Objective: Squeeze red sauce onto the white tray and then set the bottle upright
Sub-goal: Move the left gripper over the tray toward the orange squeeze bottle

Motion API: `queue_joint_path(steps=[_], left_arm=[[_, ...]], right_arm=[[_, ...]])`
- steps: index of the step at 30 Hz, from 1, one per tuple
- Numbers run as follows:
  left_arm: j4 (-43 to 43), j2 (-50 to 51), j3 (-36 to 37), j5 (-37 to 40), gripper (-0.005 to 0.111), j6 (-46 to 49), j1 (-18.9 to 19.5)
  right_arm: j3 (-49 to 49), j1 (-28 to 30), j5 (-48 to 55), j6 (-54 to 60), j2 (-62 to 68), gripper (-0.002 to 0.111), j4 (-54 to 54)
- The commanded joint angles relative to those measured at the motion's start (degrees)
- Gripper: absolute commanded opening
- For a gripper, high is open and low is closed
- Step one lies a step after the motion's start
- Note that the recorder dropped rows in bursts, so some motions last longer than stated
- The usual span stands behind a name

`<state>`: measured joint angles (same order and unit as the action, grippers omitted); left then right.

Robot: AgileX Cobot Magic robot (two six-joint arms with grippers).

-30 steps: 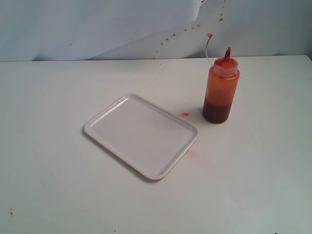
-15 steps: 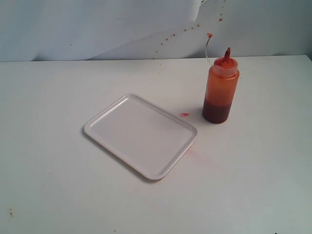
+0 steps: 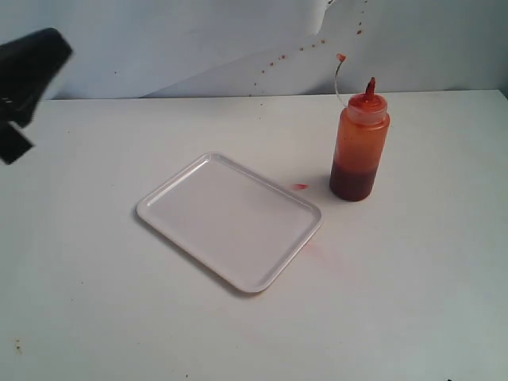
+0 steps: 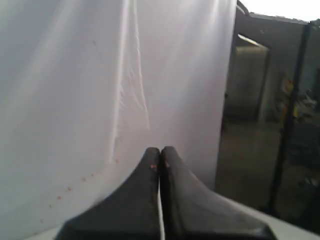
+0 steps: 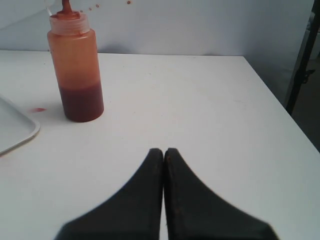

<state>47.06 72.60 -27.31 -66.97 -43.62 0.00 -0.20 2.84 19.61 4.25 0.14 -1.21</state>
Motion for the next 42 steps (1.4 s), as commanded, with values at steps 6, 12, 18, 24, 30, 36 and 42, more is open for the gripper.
queue_joint_path(steps=[6,12,18,24,30,36,42], left_arm=[[23.1,32.7,-18.6,-3.0,0.001,-4.5,-0.3],[22.0,45.0,-24.8,-3.0,0.001,-4.1,-2.6],[22.0,52.6,-35.4,-3.0,0.001,-3.7,-9.7],[22.0,57.3,-48.3,7.9,0.001,-3.8,-17.8],[22.0,60.3,-57.7,28.7,0.035,-3.8,-25.9],[12.6,63.0,-58.9,31.6,0.104,-4.0,-28.9],[7.2,65.9,-58.9,24.6,0.104,-3.9,-28.9]], right_arm=[[0.2,-0.2,-0.1,0.0,-0.1,0.000,0.5],[0.2,-0.2,-0.1,0.0,-0.1,0.000,0.5],[0.2,-0.2,-0.1,0.0,-0.1,0.000,0.5],[0.2,-0.2,-0.1,0.0,-0.1,0.000,0.5],[0.2,-0.2,-0.1,0.0,-0.1,0.000,0.5],[0.2,-0.2,-0.1,0.0,-0.1,0.000,0.5],[0.2,-0.2,-0.1,0.0,-0.1,0.000,0.5]])
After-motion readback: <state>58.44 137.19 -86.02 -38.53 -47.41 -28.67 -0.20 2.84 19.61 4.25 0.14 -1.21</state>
